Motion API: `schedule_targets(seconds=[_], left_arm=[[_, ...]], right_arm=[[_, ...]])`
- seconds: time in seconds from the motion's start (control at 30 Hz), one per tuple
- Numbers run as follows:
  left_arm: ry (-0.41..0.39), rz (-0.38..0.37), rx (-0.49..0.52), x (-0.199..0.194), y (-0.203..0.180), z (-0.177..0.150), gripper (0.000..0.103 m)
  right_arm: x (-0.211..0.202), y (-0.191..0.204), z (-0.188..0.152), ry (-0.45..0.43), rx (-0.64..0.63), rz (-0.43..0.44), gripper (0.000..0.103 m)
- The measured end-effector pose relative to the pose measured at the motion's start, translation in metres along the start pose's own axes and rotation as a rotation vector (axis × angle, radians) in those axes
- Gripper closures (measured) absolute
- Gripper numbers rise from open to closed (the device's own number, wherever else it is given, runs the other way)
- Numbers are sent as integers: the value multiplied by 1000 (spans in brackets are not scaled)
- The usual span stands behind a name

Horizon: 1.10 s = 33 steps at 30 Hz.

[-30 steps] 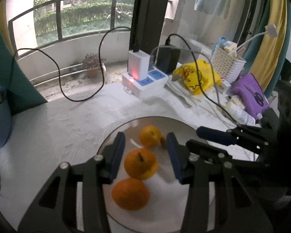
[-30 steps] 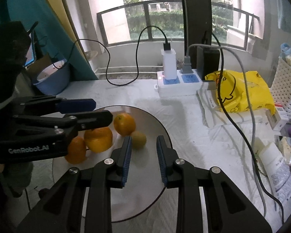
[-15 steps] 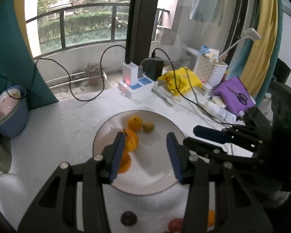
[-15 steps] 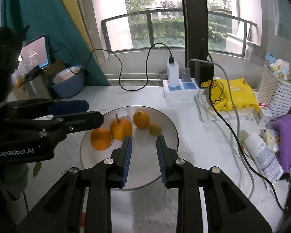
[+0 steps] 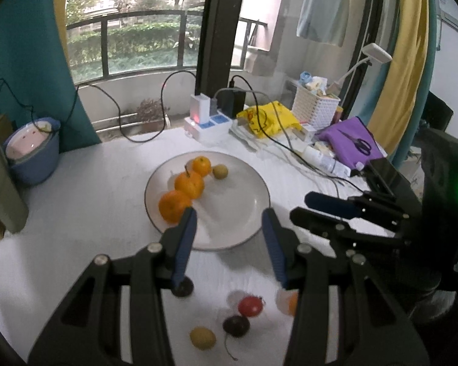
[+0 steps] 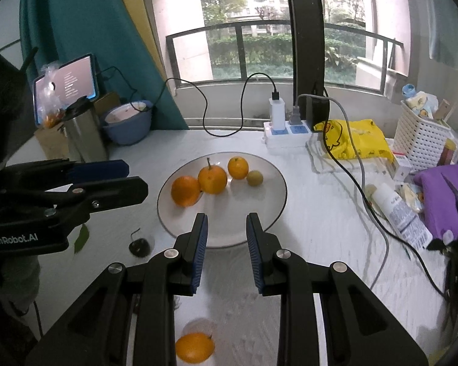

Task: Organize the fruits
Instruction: 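Move both grippers back toward the remaining fruit, then grasp the red fruit with the left gripper while the right grasps a round orange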

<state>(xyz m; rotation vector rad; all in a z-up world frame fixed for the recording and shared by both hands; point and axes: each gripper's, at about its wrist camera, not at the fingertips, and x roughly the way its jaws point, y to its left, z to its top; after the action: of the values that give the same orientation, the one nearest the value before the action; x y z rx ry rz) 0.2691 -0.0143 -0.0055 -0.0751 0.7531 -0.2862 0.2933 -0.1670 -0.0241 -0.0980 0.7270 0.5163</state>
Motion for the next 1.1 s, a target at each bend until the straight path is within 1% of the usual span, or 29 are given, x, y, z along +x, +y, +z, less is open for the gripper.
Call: schedule_targets(seconds=[0.33,0.53,0.73,0.97,1.0,1.03,1.1], left_arm=[[30,10,-31,-15,-7,-42,57],[70,30,-71,-16,-6,-73,57],[91,54,-108,-26,-4,-101,57],[129,60,-143,-30,0,-130,57],[133,59,-144,-31,0,-133,57],[136,61,-145,-31,1,-136,57],[131,82,-139,-34,1,-140,57]], right_arm=[[-16,4,-31,26,8,4,75],[-18,8,-50,55,8,11,75],[-20,13,-67,81,16,20,75],[-18,23,-84,114,22,35,75],[-16,24,-87,120,25,36,73],[-15,25,-89,125,28,38,65],[-14,26,-92,130,35,41,59]])
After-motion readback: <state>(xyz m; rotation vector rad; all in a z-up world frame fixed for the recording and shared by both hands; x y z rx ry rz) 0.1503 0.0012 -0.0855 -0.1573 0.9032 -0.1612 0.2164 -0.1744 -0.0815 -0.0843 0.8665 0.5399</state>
